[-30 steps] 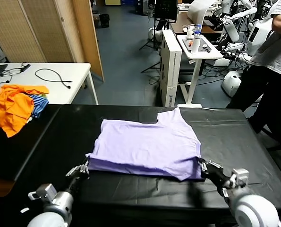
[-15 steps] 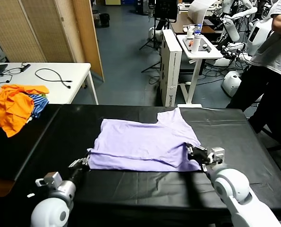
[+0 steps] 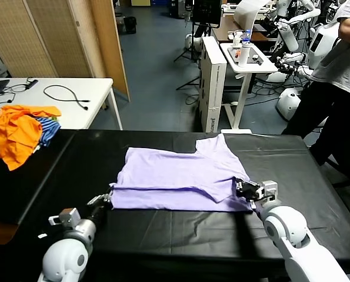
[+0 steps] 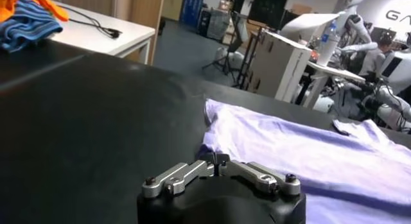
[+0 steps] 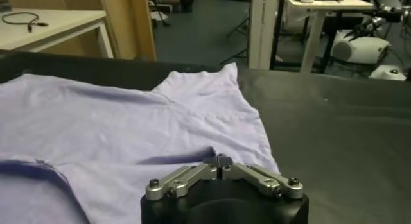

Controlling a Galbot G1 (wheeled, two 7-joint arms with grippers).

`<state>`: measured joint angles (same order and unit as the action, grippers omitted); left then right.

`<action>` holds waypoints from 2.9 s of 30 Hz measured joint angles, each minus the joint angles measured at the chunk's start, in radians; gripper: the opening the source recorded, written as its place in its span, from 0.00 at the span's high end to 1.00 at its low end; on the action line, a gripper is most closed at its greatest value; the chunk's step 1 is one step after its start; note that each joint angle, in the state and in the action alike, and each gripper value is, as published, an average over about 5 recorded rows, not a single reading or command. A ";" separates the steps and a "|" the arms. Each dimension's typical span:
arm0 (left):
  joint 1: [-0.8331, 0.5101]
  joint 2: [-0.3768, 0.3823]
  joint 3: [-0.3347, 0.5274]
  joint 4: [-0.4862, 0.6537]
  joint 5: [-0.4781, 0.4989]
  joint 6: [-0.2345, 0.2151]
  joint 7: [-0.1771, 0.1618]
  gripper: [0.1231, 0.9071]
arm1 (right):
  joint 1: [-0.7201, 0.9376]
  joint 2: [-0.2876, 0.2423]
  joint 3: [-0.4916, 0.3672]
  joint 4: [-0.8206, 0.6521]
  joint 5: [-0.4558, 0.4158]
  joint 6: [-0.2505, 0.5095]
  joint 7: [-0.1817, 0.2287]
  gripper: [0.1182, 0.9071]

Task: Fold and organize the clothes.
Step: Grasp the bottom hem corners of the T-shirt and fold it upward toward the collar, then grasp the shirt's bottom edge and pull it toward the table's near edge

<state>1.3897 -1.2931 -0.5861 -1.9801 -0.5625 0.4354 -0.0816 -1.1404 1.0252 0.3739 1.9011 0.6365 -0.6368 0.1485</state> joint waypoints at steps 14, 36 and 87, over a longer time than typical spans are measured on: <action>0.051 -0.007 -0.017 -0.048 0.010 0.017 -0.008 0.16 | -0.202 -0.051 0.176 0.161 -0.029 -0.017 -0.106 0.05; 0.134 -0.039 -0.011 -0.064 0.069 0.002 0.003 0.32 | -0.372 -0.042 0.235 0.183 -0.074 0.021 -0.153 0.51; 0.412 -0.045 -0.130 -0.337 0.079 0.072 -0.082 0.01 | -0.696 -0.010 0.392 0.531 -0.062 -0.089 -0.108 0.00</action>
<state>1.8018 -1.3377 -0.7156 -2.3167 -0.4832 0.5070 -0.1641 -1.8364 1.0152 0.7662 2.4318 0.5747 -0.7257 0.0409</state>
